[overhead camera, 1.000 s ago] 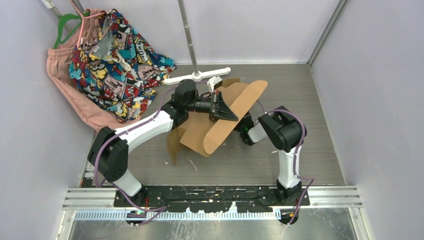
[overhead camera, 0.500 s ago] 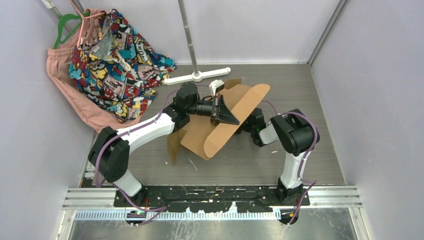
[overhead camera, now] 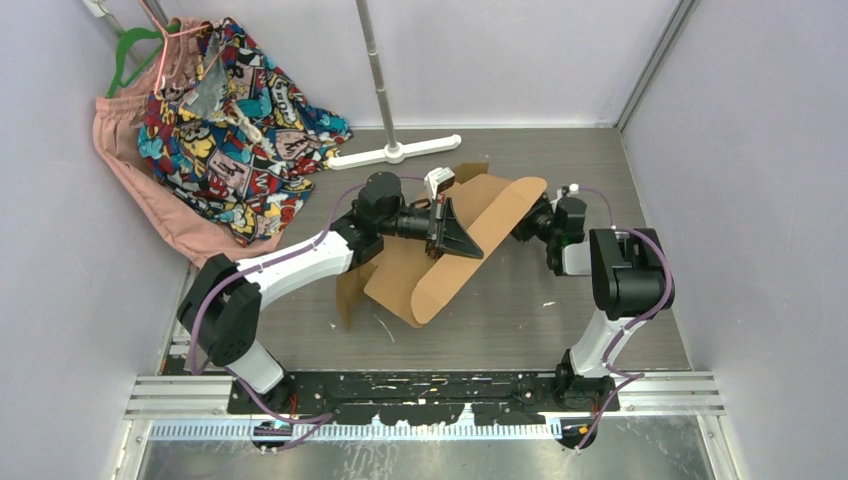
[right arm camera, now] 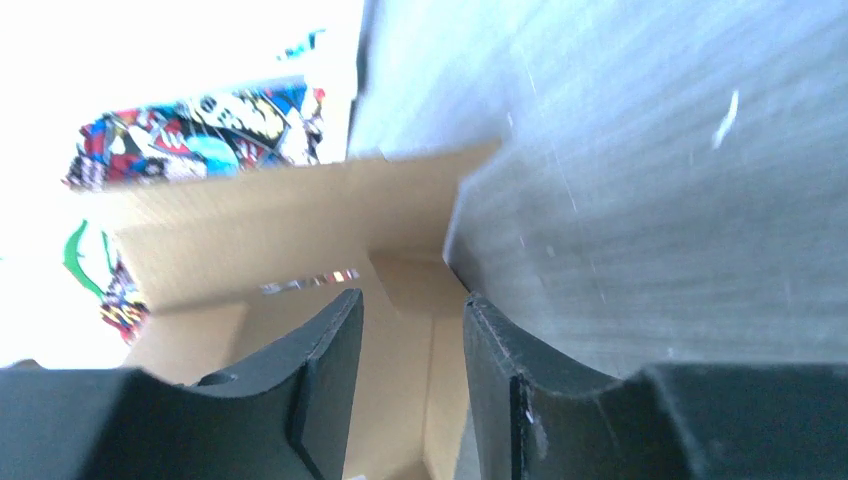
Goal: Fold the paper box
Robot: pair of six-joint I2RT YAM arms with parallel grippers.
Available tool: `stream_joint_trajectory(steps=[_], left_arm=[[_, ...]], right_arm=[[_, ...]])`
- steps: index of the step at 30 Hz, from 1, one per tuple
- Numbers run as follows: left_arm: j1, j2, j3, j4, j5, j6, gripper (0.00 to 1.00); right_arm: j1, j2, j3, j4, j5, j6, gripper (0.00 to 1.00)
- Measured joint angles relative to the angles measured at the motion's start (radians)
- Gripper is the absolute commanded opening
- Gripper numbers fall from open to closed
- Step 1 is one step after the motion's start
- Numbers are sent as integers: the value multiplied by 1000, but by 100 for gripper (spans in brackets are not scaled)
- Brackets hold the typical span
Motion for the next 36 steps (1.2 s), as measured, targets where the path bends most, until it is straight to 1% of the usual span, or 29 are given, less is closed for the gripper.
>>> stream_joint_trajectory(steps=[4, 7, 10, 16, 20, 29, 36], left_arm=[[-11, 0, -9, 0, -6, 0, 2], [-20, 0, -17, 0, -13, 0, 2], [-29, 0, -18, 0, -18, 0, 2], [-41, 0, -19, 0, -22, 0, 2], [-46, 0, -19, 3, -26, -4, 2], [-51, 1, -35, 47, -26, -21, 2], [-52, 5, -39, 60, -26, -33, 2]], right_arm=[[-50, 18, 103, -24, 0, 13, 47], [-62, 71, 197, -16, 1, 21, 47], [-62, 158, 288, -6, -3, 39, 48], [-61, 306, 413, -10, -26, 64, 47], [-56, 348, 448, 5, -52, 80, 48], [-14, 489, 547, 216, -129, 192, 47], [40, 505, 522, 328, -168, 222, 47]])
